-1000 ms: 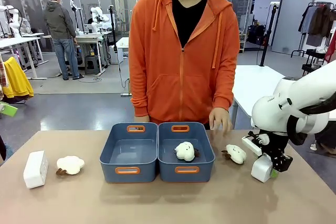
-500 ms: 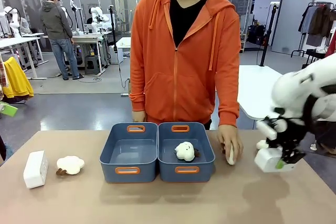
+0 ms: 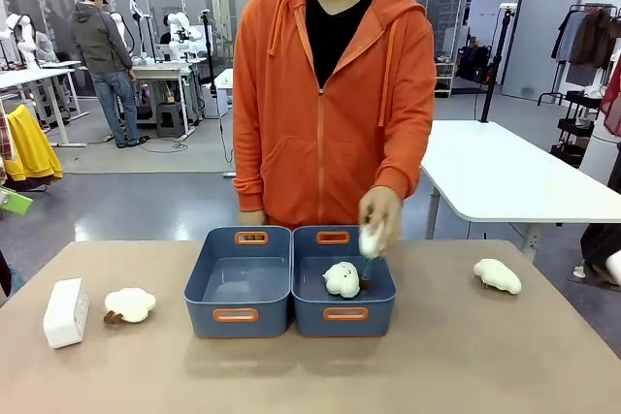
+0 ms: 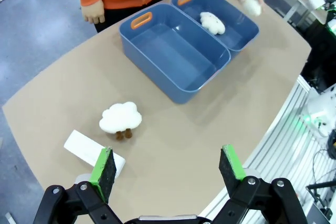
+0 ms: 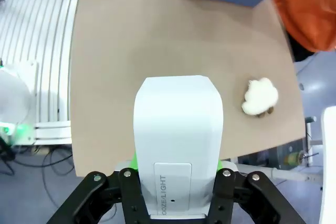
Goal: Sort the digital clocks into the basket.
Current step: Pick up the Digital clock from the table and place it into the empty Plastic storage basket.
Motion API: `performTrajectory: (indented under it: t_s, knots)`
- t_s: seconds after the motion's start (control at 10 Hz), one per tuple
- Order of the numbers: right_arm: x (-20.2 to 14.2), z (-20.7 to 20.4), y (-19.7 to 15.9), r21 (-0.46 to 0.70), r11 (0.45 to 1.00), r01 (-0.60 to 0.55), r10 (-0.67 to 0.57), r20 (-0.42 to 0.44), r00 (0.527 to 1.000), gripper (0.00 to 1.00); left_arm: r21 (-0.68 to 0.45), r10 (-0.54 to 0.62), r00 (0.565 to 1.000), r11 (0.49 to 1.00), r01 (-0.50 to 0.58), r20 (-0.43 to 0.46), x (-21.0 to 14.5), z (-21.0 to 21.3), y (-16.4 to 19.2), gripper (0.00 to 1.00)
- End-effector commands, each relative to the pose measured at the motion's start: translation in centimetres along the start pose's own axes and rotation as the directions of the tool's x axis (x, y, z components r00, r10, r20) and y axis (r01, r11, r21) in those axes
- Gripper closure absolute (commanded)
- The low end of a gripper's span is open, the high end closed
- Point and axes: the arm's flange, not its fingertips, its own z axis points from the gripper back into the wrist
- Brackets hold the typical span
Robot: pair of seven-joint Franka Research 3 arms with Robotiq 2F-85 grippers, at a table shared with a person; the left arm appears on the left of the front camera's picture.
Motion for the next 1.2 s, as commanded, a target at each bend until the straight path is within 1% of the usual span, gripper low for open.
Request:
performTrajectory:
  t_s: [0.0,0.2,0.6,1.1]
  knots:
    - [0.7,-2.1,-0.5,-0.055,0.998,-0.027,0.029,0.035,0.999,1.0,-0.018,-0.018,1.0,1.0,0.018,-0.002,0.0,0.1,0.2,0.0]
    - [0.9,-2.1,0.1,-0.066,0.998,-0.016,0.019,0.051,0.998,1.0,-0.018,-0.018,1.0,1.0,0.018,-0.002,0.0,0.1,0.2,0.0]
    - [2.5,-2.9,0.1,-0.055,0.998,-0.016,0.018,0.043,0.999,1.0,-0.018,-0.018,1.0,1.0,0.018,-0.002,0.0,0.1,0.2,0.0]
    - [4.3,-3.6,-1.2,-0.041,0.999,-0.021,0.021,0.001,1.0,1.0,-0.018,-0.018,1.0,1.0,0.018,-0.002,0.0,0.1,0.2,0.0]
